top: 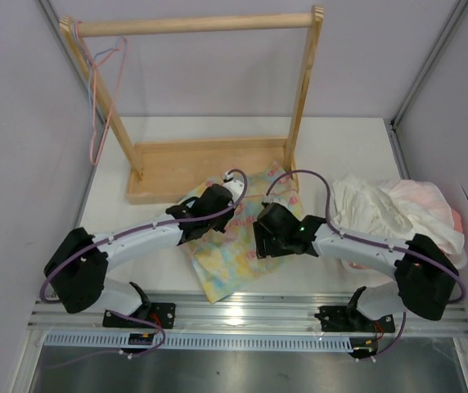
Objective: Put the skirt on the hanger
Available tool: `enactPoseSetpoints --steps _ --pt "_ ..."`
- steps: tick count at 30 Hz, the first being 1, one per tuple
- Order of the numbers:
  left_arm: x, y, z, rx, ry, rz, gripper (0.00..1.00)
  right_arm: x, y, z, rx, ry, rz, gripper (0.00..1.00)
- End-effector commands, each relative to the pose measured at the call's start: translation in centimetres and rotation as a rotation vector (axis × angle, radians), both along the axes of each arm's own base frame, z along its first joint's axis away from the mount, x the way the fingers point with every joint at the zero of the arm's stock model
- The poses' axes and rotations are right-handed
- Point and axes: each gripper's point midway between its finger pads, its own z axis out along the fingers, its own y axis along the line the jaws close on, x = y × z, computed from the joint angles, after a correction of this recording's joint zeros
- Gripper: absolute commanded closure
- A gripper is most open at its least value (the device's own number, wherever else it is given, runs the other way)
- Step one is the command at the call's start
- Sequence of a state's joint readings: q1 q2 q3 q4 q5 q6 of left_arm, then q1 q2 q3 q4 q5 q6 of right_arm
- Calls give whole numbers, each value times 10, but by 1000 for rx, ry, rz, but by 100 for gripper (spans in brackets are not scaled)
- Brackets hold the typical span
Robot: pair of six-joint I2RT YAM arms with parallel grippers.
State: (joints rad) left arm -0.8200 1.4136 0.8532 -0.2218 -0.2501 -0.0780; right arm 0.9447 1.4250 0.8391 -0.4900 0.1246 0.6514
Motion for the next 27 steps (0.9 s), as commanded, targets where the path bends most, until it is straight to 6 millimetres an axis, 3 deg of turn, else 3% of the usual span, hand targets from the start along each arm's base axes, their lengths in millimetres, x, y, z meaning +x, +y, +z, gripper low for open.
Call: enactPoseSetpoints --steps 1,2,3,8,11,13,15,16,18,19,21,22,23,24,26,27 --pt "1 -4 46 -60 -65 -23 100 29 -7 62 67 -142 -70 32" --pt "2 -4 64 -87 -95 -19 100 34 -10 84 104 -183 -83 32" --pt "-2 1 64 -75 -89 -19 100 42 -16 96 123 -203 -110 32" --pt "-9 8 115 -119 -160 -47 100 64 -37 167 219 -331 -186 32" --pt "-14 12 142 -155 -193 -58 100 72 -43 188 255 -368 -197 31" --pt "-20 12 169 -208 -232 -84 100 80 -35 205 303 -394 -177 31" --pt "-24 13 180 -227 -241 -96 100 83 -25 220 348 -403 -157 31" --pt "-25 12 196 -253 -262 -105 100 86 -20 220 353 -397 -151 31" --pt "-25 15 205 -258 -273 -91 100 90 -13 225 367 -392 -141 32" --pt "-24 15 222 -282 -296 -84 100 95 -7 228 372 -395 -135 32" --pt "-23 19 230 -275 -306 -62 100 100 -3 227 367 -391 -130 32" --pt "-20 20 250 -304 -334 -42 100 103 -2 233 370 -402 -131 32" --pt "-17 27 250 -279 -333 -4 100 107 0 231 364 -400 -130 31" --pt "-16 29 274 -307 -366 15 100 109 2 231 368 -398 -126 31" --pt "-13 30 272 -277 -337 36 100 118 7 230 363 -384 -119 31" --pt "-12 30 289 -302 -359 43 100 124 6 228 358 -379 -127 31"
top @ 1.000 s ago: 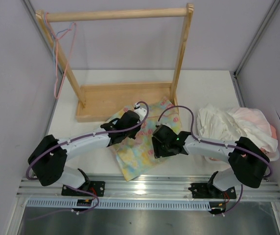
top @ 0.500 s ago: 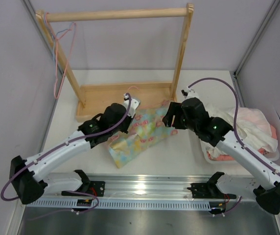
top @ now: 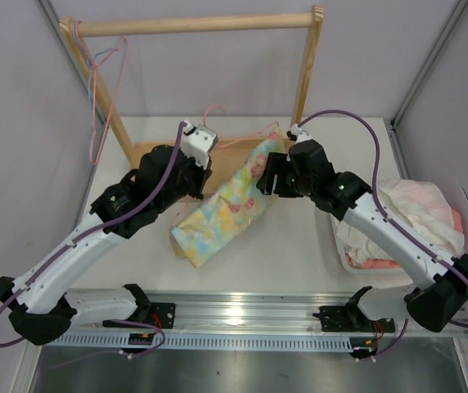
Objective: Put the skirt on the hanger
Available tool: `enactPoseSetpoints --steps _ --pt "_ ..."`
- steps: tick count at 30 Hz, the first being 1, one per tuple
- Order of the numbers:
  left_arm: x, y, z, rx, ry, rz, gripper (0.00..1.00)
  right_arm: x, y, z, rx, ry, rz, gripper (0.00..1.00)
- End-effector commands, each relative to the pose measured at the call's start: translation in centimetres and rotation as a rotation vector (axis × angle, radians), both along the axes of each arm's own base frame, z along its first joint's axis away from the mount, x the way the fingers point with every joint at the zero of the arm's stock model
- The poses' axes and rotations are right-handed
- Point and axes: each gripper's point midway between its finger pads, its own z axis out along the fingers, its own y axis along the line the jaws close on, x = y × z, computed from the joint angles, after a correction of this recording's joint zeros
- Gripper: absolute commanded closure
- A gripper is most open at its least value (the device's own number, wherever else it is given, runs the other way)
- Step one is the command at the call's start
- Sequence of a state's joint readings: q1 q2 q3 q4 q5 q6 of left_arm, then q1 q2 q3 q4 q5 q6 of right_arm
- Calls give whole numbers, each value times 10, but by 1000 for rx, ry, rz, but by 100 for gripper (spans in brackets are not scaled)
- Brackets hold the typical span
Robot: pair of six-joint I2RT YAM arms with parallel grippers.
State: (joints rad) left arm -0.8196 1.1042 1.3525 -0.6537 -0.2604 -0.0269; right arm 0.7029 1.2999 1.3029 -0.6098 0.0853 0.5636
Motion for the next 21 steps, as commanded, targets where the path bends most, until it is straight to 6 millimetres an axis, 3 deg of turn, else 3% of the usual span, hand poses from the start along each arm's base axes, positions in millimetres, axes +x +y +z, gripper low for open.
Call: enactPoseSetpoints --steps 1,5,6,8,9,11,12,14,15,16,17,18,19,20,21 --pt "6 4 52 -87 -67 62 100 21 8 22 33 -47 15 31" --pt "11 4 72 -118 -88 91 100 39 6 25 28 -48 -9 32" --pt "15 1 86 -135 -102 95 100 42 6 26 34 -49 -10 32" --pt "19 -1 85 -119 -88 105 100 49 2 32 49 -48 -18 32" --pt "23 -4 94 -130 -98 111 100 50 1 31 46 -40 -24 32" --pt "28 -2 96 -120 -97 140 100 50 0 37 55 -51 -26 31" --pt "32 -5 106 -133 -110 149 100 48 0 42 67 -62 -25 32" --pt "39 -4 103 -104 -96 184 100 46 -4 46 66 -68 -36 31" --pt "39 -2 124 -137 -124 195 100 44 -6 48 68 -73 -39 31" --pt "47 -8 113 -96 -98 205 100 41 -9 52 71 -78 -41 31" --pt "50 -7 114 -85 -99 228 100 39 -11 54 73 -80 -41 31" --pt "51 -3 136 -121 -133 246 100 37 -14 57 75 -87 -46 31" --pt "58 -9 124 -81 -109 257 100 35 -16 58 77 -89 -48 31" --pt "62 -8 127 -71 -118 280 100 30 -20 65 87 -101 -54 31" --pt "61 -7 149 -108 -156 286 100 28 -23 69 91 -111 -61 31"
